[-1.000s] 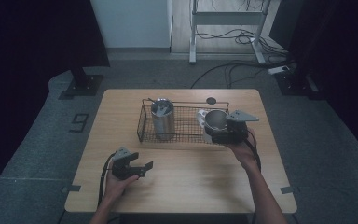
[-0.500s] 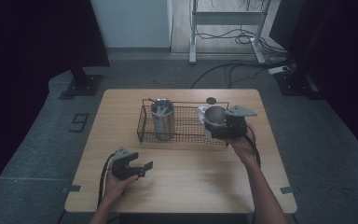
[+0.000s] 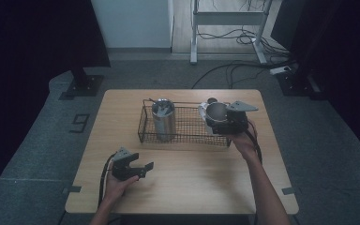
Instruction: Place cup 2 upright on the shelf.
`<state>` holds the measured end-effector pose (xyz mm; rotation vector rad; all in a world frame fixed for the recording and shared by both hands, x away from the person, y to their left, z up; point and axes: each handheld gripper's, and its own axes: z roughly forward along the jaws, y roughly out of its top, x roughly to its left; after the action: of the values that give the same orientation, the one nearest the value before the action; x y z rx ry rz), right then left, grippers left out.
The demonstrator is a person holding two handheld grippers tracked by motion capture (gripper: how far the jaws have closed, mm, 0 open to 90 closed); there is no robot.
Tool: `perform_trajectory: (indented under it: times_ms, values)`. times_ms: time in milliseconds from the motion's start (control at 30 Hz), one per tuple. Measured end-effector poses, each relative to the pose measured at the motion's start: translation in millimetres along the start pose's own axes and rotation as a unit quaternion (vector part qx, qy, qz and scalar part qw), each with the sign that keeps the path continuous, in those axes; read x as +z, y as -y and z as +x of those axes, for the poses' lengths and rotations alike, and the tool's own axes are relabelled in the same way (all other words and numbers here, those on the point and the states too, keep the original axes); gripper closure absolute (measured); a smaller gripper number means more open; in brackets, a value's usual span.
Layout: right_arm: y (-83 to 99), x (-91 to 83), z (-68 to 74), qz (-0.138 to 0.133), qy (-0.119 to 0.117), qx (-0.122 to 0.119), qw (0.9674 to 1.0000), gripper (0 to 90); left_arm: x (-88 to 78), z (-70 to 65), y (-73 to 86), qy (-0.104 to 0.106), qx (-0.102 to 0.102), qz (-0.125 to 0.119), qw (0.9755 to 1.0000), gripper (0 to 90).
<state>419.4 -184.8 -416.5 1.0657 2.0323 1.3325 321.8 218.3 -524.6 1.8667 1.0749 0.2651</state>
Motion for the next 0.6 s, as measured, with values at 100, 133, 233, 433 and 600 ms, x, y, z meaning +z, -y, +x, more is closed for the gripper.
perform_trajectory:
  times_ms: [100, 133, 233, 433, 600]
  values:
    - [-2.1, 3.2, -1.7, 0.001, 0.000, 0.000, 1.0000, 6.8, -0.3, 0.4, 0.1, 0.000, 0.000, 0.000, 1.0000, 15.0]
    - [-2.8, 4.2, -2.3, 0.002, 0.000, 0.000, 1.0000, 6.8, -0.4, 0.4, 0.1, 0.000, 0.000, 0.000, 1.0000, 15.0]
    - [-4.8, 7.4, -3.7, 0.003, 0.000, -0.001, 1.0000, 6.8, -0.8, 0.7, 0.0, 0.000, 0.000, -0.001, 1.0000, 15.0]
    - [-4.5, 14.1, -6.9, 0.004, 0.000, 0.002, 1.0000, 6.8, -1.4, 1.1, 0.0, 0.000, 0.000, -0.001, 1.0000, 15.0]
    - [-0.9, 21.9, -10.0, 0.012, 0.002, 0.004, 0.9999, 6.8, -1.8, 1.7, 0.1, -0.001, -0.001, -0.001, 1.0000, 15.0]
